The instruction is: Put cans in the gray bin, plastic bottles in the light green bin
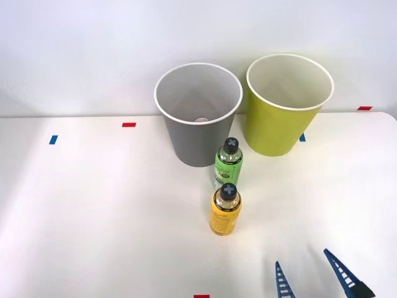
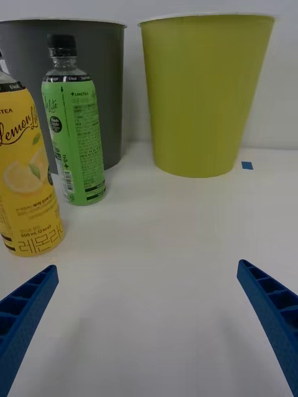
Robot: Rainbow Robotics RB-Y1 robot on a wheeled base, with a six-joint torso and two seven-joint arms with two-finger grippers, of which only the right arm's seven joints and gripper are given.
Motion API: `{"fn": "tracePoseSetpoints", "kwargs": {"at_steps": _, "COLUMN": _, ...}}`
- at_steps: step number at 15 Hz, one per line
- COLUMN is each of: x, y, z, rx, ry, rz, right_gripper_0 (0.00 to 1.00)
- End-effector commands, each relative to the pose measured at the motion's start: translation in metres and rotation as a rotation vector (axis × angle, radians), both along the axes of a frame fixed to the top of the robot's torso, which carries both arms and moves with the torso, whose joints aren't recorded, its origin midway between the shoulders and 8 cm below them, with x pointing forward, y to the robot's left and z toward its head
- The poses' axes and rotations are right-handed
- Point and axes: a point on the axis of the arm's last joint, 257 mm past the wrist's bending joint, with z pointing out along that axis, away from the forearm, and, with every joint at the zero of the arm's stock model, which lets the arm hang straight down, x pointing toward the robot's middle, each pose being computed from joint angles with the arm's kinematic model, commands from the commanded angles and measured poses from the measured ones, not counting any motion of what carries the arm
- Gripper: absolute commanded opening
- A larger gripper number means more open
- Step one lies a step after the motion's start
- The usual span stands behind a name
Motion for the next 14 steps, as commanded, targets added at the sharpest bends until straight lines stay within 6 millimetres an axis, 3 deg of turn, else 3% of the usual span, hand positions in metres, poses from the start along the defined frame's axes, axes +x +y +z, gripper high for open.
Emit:
{"fn": "tracePoseSetpoints", "kwargs": {"at_steps": 1, "x": -0.0087, "y": -0.0020, "z": -0.0041, "rx": 0.006, "ry": 0.013, "rz": -0.033, "right_gripper_0": 1.00}}
{"fn": "tracePoseSetpoints", "kwargs": {"at_steps": 14, "x": -0.0105, "y": -0.0039, "z": -0.0058, "rx": 0.005, "ry": 0.019, "rz": -0.037, "right_gripper_0": 1.00}}
